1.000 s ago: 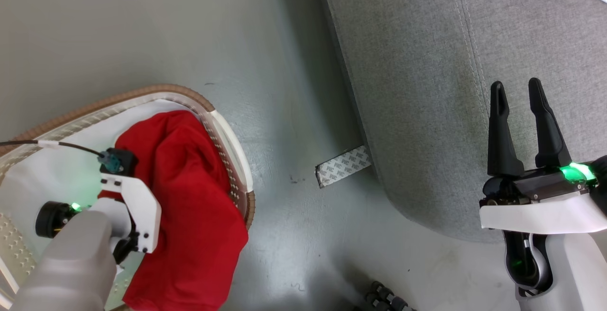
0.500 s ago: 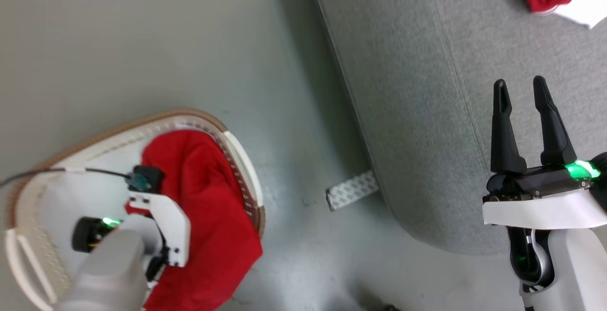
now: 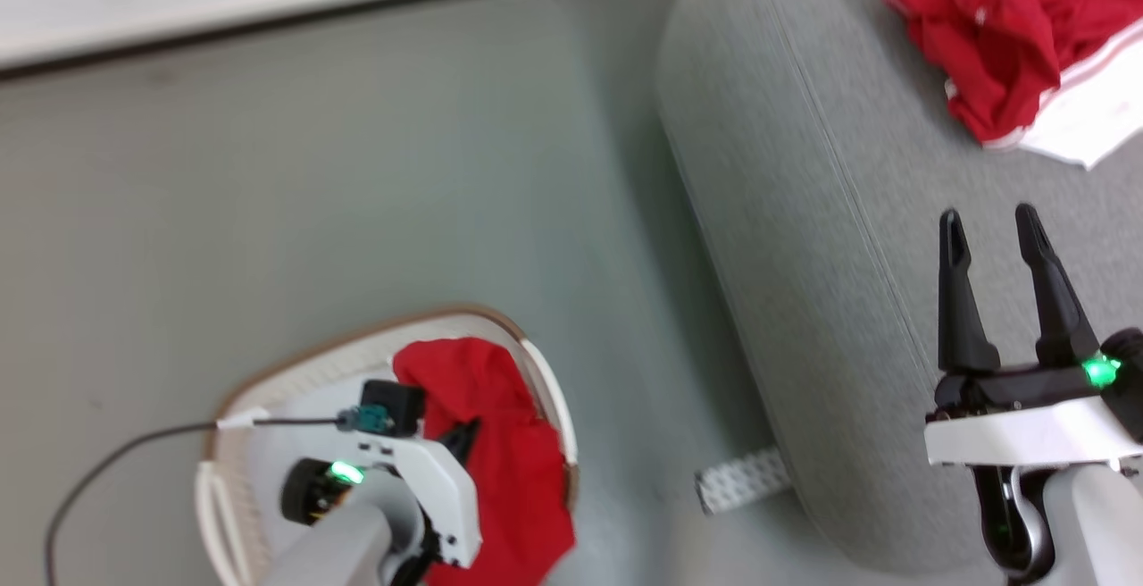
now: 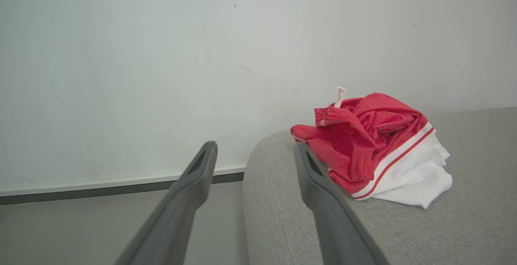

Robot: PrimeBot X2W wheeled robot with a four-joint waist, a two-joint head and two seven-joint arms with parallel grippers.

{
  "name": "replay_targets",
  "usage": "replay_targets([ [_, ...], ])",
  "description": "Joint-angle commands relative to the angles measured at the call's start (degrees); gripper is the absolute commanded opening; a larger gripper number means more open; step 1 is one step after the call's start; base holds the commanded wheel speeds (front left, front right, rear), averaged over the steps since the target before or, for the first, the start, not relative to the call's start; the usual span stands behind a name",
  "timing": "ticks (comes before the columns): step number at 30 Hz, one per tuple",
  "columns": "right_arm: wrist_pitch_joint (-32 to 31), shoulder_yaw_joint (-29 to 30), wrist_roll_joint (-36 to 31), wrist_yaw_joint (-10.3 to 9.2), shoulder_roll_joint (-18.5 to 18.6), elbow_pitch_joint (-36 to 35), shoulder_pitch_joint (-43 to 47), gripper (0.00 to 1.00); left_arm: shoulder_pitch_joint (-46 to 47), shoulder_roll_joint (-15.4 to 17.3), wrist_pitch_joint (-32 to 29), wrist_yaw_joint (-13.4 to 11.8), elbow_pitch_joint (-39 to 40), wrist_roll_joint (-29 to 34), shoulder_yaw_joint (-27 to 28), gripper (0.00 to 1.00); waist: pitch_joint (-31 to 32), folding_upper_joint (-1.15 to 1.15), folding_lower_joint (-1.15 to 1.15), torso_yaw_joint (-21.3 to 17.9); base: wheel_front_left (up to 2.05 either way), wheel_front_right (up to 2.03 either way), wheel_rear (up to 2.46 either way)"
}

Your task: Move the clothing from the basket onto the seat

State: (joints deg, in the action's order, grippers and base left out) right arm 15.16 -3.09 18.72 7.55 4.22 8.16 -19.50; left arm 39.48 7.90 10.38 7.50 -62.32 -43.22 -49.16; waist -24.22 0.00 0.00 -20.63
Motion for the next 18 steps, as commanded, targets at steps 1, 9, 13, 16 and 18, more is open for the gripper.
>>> replay_targets([
  [1, -0.02, 0.18, 0.05, -0.13, 0.62, 0.33, 0.95, 1.00, -1.01, 0.07, 0.54, -0.07, 0.28, -0.36, -0.27, 0.00, 5.02, 0.00, 0.00, 4.06, 0.00, 0.00, 0.00],
  [9, -0.02, -0.33, 1.28, -0.13, 2.54, 2.11, 4.05, 1.00, -3.23, -0.02, 3.99, -0.07, 6.03, -3.27, -3.33, 0.00, 13.02, 0.00, 0.00, 8.63, 0.00, 0.00, 0.00],
  [13, -0.02, -0.88, 1.97, -0.13, 3.08, 2.65, 5.48, 1.00, -3.55, 0.14, 4.65, -0.07, 8.76, -3.67, -3.77, 0.00, 16.17, 0.00, 0.00, 10.55, 0.00, 0.00, 0.00],
  [16, -0.03, -1.47, 2.53, -0.13, 3.43, 3.17, 6.50, 1.00, -2.65, 0.12, 4.79, -0.07, 11.04, -3.10, -3.13, 0.00, 18.32, 0.00, 0.00, 12.07, 0.00, 0.00, 0.00],
  [18, -0.03, -2.01, 2.84, -0.13, 3.52, 3.48, 7.15, 1.00, -1.91, 0.27, 4.82, -0.06, 13.14, -2.27, -1.92, 0.00, 19.65, 0.00, 0.00, 13.07, 0.00, 0.00, 0.00],
])
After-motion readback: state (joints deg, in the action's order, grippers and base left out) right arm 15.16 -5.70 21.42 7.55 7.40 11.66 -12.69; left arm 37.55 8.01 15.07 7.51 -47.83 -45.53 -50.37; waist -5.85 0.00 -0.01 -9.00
